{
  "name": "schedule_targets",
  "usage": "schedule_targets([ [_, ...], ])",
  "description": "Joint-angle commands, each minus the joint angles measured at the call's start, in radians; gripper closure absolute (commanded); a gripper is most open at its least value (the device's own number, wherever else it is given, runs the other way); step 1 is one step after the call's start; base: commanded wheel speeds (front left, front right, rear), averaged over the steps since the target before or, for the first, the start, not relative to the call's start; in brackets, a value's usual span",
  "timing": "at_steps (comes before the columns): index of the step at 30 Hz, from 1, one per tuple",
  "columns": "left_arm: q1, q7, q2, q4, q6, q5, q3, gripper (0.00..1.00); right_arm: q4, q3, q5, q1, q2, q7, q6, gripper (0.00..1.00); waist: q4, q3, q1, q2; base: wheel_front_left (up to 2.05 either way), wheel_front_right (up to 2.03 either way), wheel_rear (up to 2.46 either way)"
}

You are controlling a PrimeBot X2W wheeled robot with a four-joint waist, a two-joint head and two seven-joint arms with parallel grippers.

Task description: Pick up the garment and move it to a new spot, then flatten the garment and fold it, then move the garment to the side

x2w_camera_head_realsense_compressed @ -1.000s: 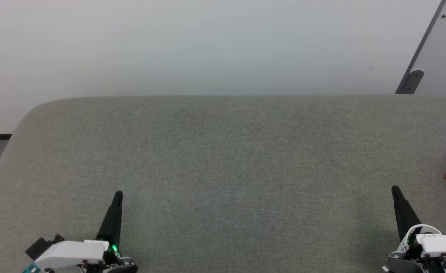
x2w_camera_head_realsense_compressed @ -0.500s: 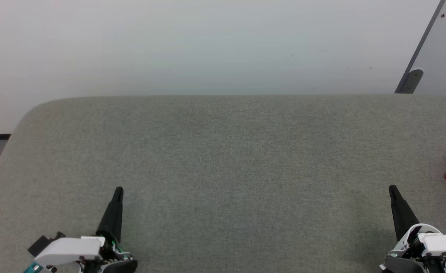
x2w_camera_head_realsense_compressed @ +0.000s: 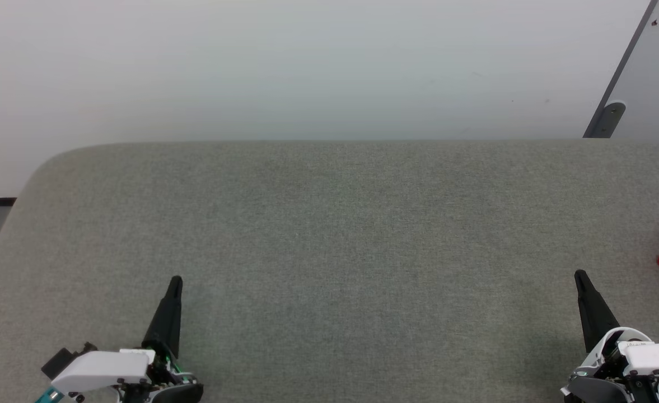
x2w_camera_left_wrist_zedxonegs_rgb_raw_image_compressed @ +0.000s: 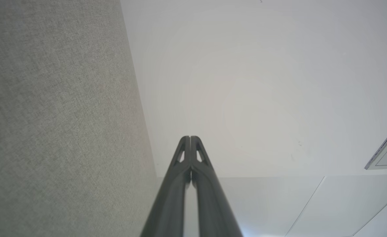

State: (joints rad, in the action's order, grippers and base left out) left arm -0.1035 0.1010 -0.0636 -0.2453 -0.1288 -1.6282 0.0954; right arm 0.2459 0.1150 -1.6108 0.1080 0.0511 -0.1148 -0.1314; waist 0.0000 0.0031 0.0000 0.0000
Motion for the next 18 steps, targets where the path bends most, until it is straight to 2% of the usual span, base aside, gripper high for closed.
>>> schedule_targets([
  [1,-0.009,0.001,0.001,-0.001,-0.003,0.001,0.002,1.0,0.0,0.0,-0.003,0.003,-0.003,-0.002,0.001,1.0,0.0,0.0,0.0,0.0,0.0,0.0,0.0],
  [18,-0.01,0.003,0.004,-0.001,-0.003,0.006,0.006,1.0,0.0,-0.001,-0.003,0.003,-0.004,-0.002,0.001,1.0,0.0,0.0,0.0,0.0,0.0,0.0,0.0],
])
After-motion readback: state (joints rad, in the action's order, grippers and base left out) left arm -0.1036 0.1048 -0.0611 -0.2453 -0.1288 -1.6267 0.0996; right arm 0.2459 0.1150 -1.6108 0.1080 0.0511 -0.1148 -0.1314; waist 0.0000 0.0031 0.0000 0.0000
